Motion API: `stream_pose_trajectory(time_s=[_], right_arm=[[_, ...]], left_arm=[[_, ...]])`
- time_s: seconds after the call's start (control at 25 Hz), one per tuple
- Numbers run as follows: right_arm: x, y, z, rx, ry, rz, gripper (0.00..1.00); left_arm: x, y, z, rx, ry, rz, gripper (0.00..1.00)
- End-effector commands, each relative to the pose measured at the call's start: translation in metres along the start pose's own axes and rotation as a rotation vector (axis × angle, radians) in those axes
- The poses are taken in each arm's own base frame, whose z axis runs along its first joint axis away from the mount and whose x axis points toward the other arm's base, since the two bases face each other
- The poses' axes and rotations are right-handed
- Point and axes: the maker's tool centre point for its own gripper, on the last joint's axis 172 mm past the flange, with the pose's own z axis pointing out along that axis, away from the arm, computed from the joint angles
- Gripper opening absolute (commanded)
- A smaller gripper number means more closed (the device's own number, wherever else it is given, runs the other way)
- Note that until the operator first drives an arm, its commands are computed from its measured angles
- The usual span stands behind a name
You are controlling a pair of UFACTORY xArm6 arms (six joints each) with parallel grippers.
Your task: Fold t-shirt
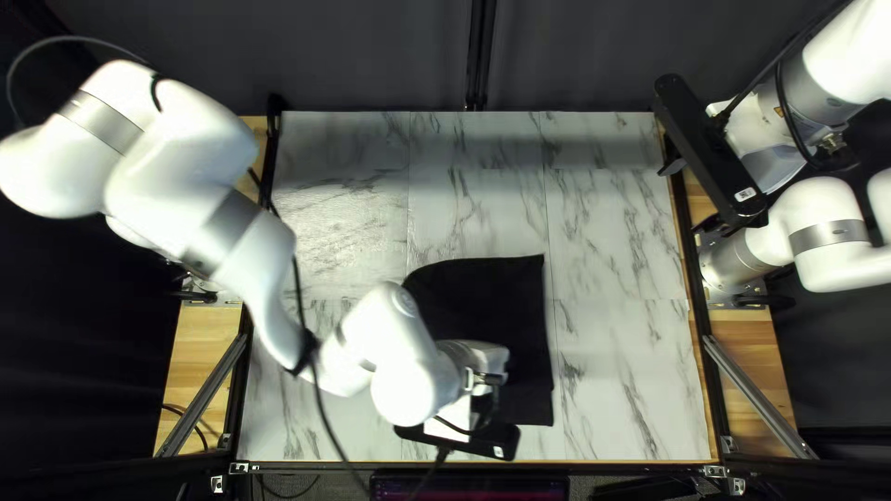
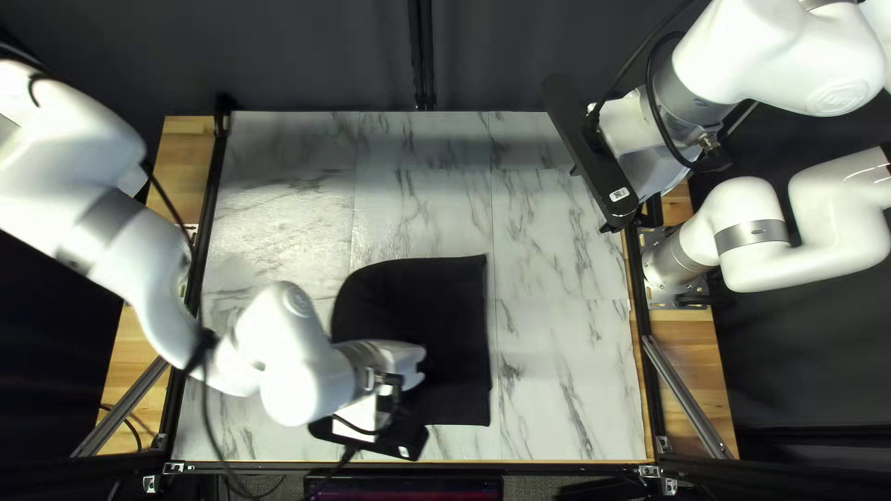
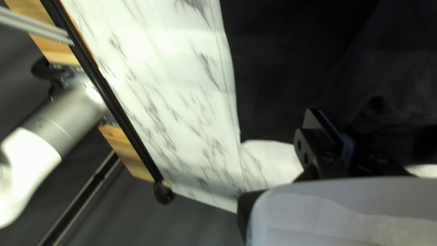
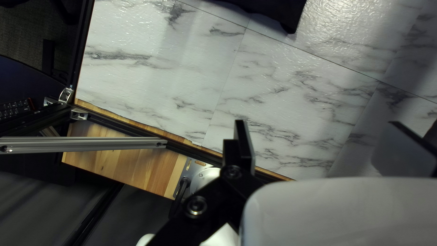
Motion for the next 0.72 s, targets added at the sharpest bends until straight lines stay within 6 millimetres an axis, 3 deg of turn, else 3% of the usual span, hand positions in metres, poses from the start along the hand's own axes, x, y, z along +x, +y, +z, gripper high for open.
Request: stream_pose_trajectory(time_s=[0.04, 0.48, 0.68, 0.72], right_arm=[[0.000, 0.000, 0.000, 0.000, 0.000, 0.000, 1.00], [0.000, 0.000, 0.000, 0.000, 0.000, 0.000, 1.00], [0.000, 0.000, 0.000, 0.000, 0.000, 0.000, 1.00], [0.000, 0.000, 0.000, 0.000, 0.000, 0.000, 1.00]], left_arm=[[0.009, -0.017, 0.030, -0.008, 0.042, 0.013, 0.00], [0.042, -0.045, 0.099, -0.049, 0.121, 0.038, 0.00], [0.046, -0.046, 0.107, -0.062, 0.140, 0.038, 0.00], [0.048, -0.046, 0.108, -0.065, 0.146, 0.038, 0.23]])
